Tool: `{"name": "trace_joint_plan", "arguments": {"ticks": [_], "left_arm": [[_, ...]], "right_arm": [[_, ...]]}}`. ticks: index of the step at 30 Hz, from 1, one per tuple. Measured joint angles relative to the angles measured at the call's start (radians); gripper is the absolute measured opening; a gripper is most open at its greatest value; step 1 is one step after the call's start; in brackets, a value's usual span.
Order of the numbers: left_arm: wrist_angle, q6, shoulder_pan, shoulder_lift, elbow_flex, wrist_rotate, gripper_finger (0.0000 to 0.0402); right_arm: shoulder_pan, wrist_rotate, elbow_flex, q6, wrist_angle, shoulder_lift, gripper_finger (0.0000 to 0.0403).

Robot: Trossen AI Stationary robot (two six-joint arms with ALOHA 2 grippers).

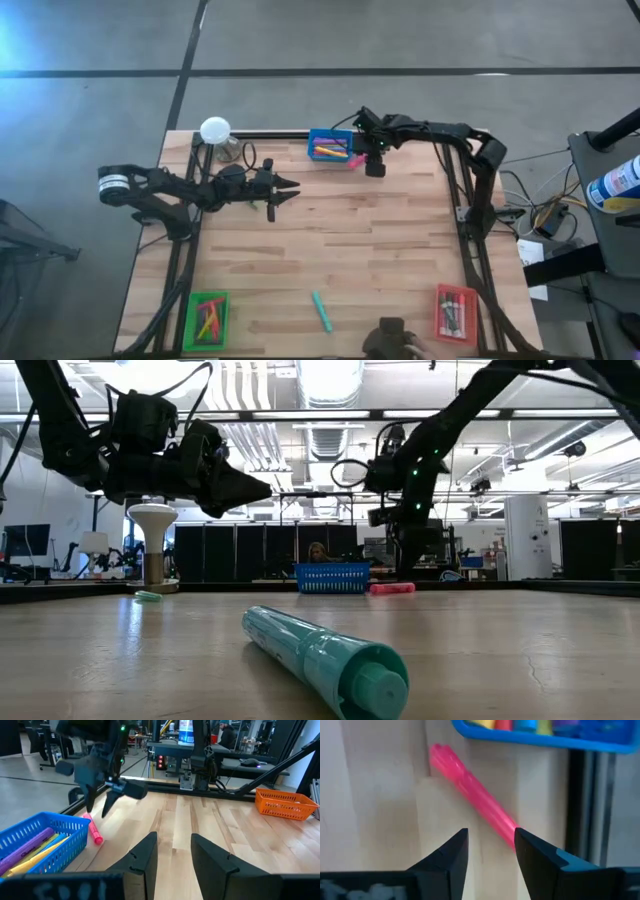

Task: Pick & Place Markers
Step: Put the pink highlighter into the blue bin

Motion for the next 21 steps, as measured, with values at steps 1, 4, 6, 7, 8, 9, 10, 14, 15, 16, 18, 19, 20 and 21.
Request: {"name": "trace_joint_plan", "arguments": {"ticks": [1, 4, 6, 7, 8, 9, 10, 14, 15, 16, 18, 19, 20, 21], "left_arm": [[0.000, 0.000, 0.000, 0.000, 0.000, 0.000, 0.0113], [0.000, 0.000, 0.000, 0.000, 0.000, 0.000, 0.0113], [0.000, 0.000, 0.000, 0.000, 0.000, 0.000, 0.0113], [0.000, 0.000, 0.000, 0.000, 0.000, 0.000, 0.0113], [0.000, 0.000, 0.000, 0.000, 0.000, 0.000, 0.0113], [0.000, 0.000, 0.000, 0.000, 0.000, 0.000, 0.0113], [0.000, 0.000, 0.000, 0.000, 0.000, 0.000, 0.0113], [0.000, 0.000, 0.000, 0.000, 0.000, 0.000, 0.0113], [0.000, 0.000, 0.000, 0.000, 0.000, 0.000, 0.0113], [0.000, 0.000, 0.000, 0.000, 0.000, 0.000, 0.0113], [0.000, 0.000, 0.000, 0.000, 0.000, 0.000, 0.0113], [0.000, 0.000, 0.000, 0.000, 0.000, 0.000, 0.0113], [0.000, 0.000, 0.000, 0.000, 0.000, 0.000, 0.0113], [0.000, 0.000, 0.000, 0.000, 0.000, 0.000, 0.0113]], "right_arm": [[0.000, -0.008, 0.006, -0.010, 0.001, 0.012, 0.0157], [0.001, -0.006, 0.018, -0.051, -0.010, 0.038, 0.0159], [0.000, -0.004, 0.018, -0.077, -0.008, 0.051, 0.0160], [0.000, -0.004, 0.016, -0.081, -0.004, 0.057, 0.0160], [0.000, -0.005, 0.015, -0.086, -0.001, 0.062, 0.0160], [0.001, -0.006, 0.015, -0.093, 0.001, 0.065, 0.0160], [0.001, -0.006, 0.015, -0.099, 0.003, 0.067, 0.0160], [0.001, -0.010, 0.013, -0.104, 0.012, 0.073, 0.0157], [0.001, -0.011, 0.011, -0.105, 0.011, 0.073, 0.0154], [0.001, -0.011, 0.011, -0.106, 0.011, 0.073, 0.0150], [0.001, -0.012, 0.009, -0.108, 0.009, 0.073, 0.0140], [0.001, -0.014, 0.008, -0.107, 0.007, 0.073, 0.0135], [0.001, -0.017, 0.005, -0.106, 0.008, 0.073, 0.0129], [0.001, -0.028, 0.003, -0.106, 0.008, 0.073, 0.0123]]}}
